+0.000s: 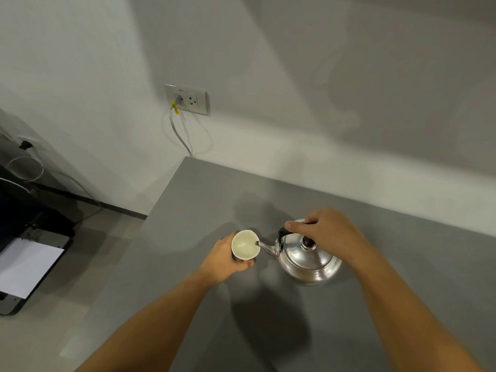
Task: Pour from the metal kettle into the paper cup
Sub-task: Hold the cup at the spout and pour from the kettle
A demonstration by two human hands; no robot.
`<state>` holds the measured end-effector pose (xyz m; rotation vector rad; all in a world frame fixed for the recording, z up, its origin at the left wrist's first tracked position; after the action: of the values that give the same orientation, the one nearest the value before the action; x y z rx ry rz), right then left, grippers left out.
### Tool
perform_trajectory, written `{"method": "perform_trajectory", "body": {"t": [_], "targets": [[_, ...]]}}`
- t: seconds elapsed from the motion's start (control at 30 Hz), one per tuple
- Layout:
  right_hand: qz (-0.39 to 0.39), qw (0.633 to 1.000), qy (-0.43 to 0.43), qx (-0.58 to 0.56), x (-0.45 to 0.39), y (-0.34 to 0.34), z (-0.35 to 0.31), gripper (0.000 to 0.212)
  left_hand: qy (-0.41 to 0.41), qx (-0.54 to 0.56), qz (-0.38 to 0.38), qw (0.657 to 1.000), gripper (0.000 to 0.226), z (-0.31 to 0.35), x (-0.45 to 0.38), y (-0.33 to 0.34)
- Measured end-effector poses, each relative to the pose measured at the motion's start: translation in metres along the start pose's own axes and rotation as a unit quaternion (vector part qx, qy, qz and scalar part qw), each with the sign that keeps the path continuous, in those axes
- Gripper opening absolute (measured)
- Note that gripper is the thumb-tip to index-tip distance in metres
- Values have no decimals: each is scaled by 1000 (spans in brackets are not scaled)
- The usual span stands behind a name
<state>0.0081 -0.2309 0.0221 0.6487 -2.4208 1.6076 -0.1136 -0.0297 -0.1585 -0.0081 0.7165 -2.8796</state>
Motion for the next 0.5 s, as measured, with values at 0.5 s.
{"method": "perform_trajectory", "body": {"t": [0.5], "targets": [[40, 991, 9, -127, 48, -12, 28, 62, -20, -29, -36, 999, 57, 36, 17, -24]]}}
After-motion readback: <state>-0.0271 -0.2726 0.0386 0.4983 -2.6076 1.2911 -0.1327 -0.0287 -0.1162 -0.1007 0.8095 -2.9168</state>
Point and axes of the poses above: each hand's wrist, its own x-axis away from the middle knuckle, its own y-axis out of the palm, z = x × y, the point moved 3 cm from there along -x, towards the middle knuckle, and after that the axes turned 11 degrees about y, right-handed, at the moved point
